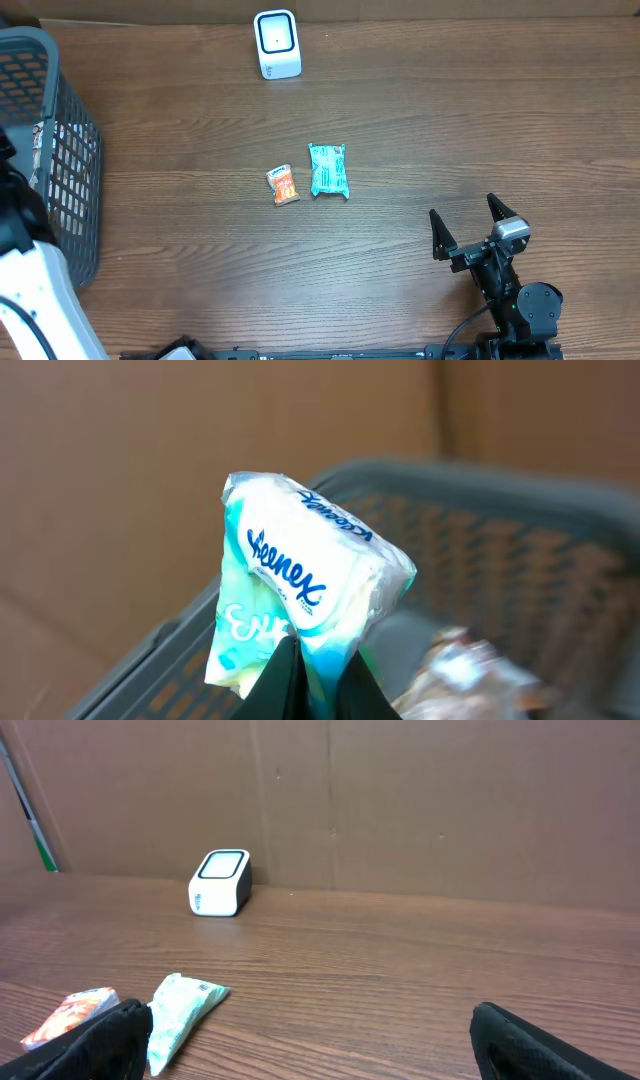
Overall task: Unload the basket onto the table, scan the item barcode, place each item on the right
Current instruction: 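Carry the teal Kleenex pack out and place it left of orange pack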
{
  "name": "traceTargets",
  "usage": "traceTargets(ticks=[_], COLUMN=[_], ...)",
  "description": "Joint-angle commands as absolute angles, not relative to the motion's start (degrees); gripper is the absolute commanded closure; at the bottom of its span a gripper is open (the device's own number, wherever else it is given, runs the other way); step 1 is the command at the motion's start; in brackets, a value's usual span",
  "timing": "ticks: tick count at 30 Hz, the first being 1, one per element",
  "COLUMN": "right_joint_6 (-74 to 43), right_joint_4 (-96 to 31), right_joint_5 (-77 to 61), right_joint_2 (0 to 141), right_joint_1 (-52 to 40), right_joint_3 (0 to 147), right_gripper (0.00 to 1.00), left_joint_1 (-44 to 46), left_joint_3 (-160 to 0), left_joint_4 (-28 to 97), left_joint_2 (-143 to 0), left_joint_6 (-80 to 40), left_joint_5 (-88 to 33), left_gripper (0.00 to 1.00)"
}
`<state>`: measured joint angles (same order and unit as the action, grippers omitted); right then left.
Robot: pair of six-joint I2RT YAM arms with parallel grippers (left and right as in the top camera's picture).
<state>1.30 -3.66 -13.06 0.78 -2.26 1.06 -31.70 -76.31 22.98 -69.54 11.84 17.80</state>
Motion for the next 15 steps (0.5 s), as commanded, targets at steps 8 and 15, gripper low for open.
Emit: traceTargets(ticks=[8, 15], right_joint_6=[1.4, 1.4], right_joint_4=[-3.3, -3.3], right_joint_5=[-12.6, -12.6], right_joint_2=[0.2, 0.2], right_joint_1=[-2.2, -2.2], right_joint_3=[0.4, 0.4], right_gripper=[0.0, 0.0], left_joint_1=[-10.4, 4.0], left_joint_3=[-76.6, -76.6], left_joint_4=[40.0, 50.6], left_joint_2=[-66.0, -71.4], left_joint_6=[2.3, -3.3], left_joint_5=[11.1, 11.1], left_gripper=[0.96, 0.96])
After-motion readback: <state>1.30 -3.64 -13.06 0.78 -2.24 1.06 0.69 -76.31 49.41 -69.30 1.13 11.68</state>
